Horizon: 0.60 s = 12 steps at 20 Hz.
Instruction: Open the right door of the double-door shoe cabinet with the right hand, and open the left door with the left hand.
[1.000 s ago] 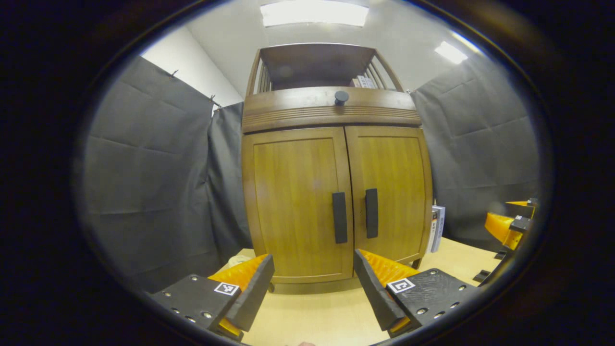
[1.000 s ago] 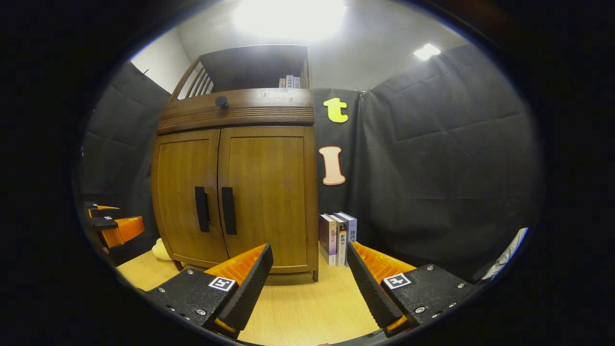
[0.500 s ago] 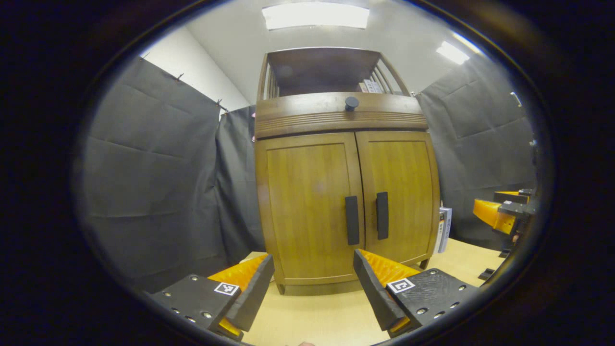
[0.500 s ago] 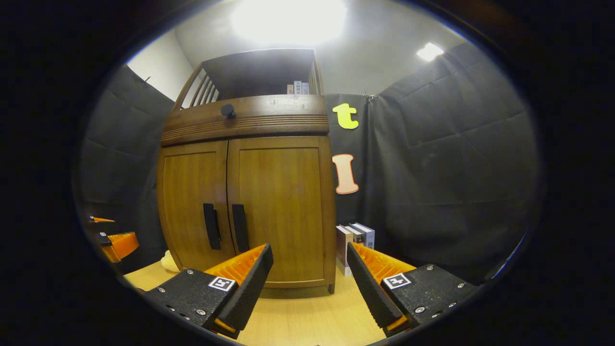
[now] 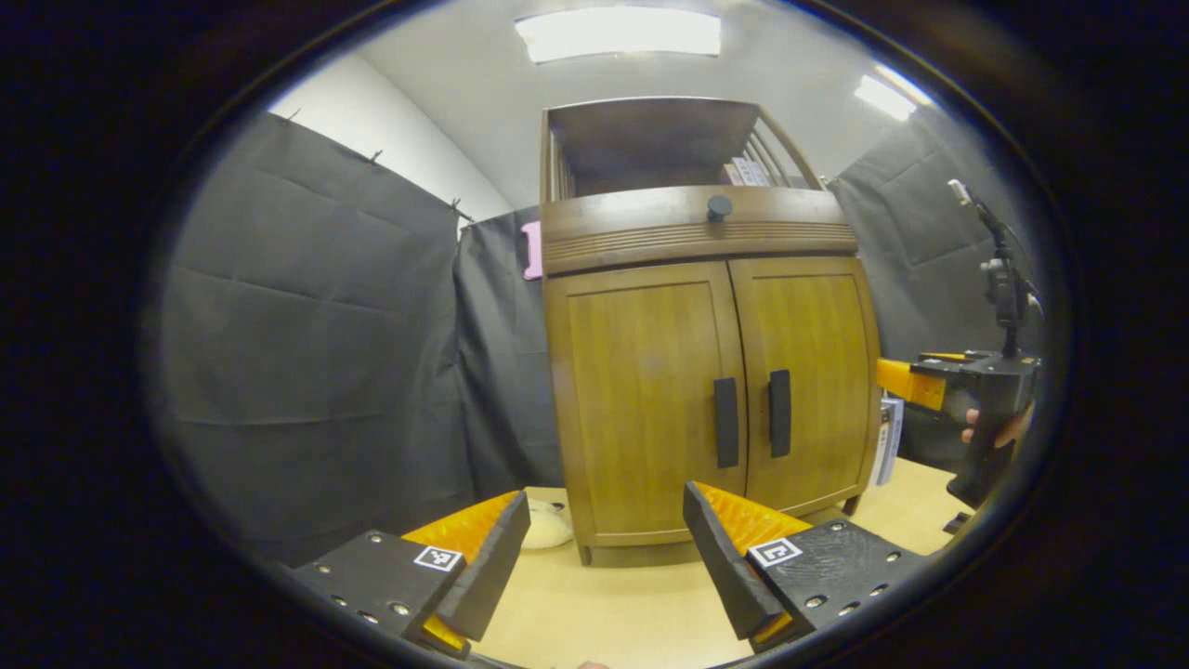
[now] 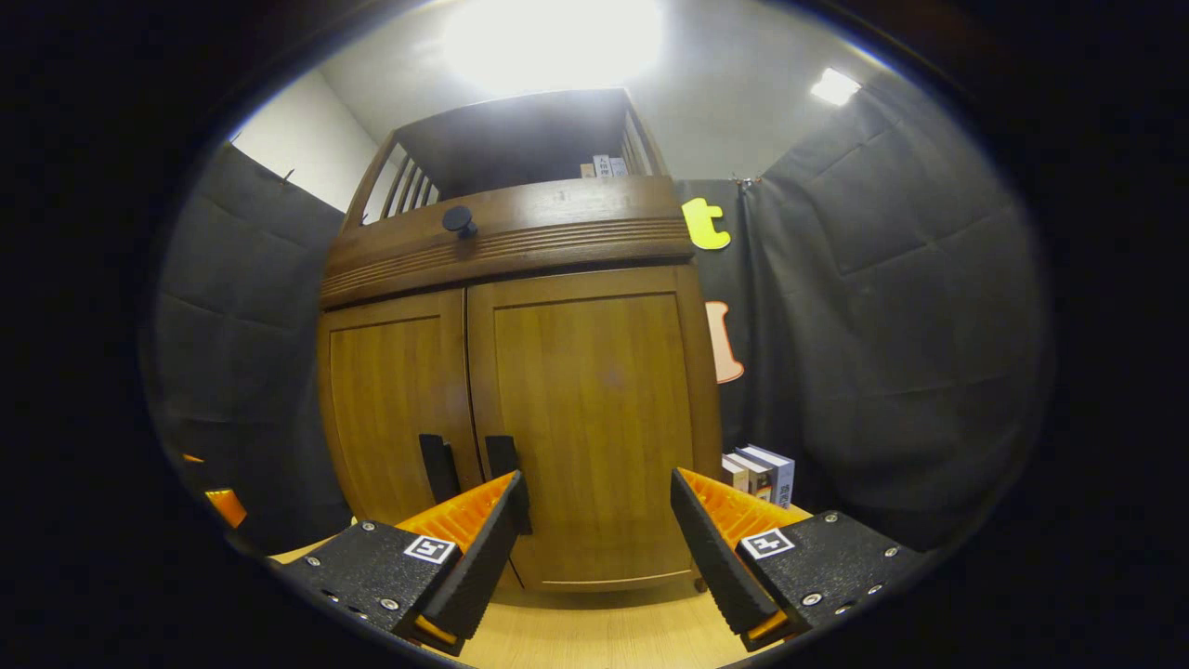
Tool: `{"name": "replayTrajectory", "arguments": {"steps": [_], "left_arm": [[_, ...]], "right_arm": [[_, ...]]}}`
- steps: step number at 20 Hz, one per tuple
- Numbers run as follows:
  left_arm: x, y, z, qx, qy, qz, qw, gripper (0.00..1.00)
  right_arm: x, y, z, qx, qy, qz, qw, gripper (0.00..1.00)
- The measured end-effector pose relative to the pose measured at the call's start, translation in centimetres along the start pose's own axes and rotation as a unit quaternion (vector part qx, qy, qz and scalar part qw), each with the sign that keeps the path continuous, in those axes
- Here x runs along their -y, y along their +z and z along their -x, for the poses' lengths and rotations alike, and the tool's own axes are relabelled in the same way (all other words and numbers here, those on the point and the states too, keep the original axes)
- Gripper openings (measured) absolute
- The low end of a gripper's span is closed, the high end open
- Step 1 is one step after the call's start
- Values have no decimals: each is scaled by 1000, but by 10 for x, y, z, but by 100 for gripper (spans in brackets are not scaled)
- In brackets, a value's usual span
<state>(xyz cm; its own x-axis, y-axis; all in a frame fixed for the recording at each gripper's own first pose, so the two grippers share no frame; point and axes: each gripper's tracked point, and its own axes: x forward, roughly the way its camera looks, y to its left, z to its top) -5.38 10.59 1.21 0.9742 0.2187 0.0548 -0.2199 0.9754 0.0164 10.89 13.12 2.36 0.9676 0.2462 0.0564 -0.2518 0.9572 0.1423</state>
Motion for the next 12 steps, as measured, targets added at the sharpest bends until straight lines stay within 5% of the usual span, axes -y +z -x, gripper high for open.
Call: {"name": "replayTrajectory", "arguments": {"steps": [12], "left_arm": [[-57, -10, 30, -11, 69, -9, 998, 100]], "right_arm": [[-43, -29, -81, -31, 36, -3, 999, 95]]}}
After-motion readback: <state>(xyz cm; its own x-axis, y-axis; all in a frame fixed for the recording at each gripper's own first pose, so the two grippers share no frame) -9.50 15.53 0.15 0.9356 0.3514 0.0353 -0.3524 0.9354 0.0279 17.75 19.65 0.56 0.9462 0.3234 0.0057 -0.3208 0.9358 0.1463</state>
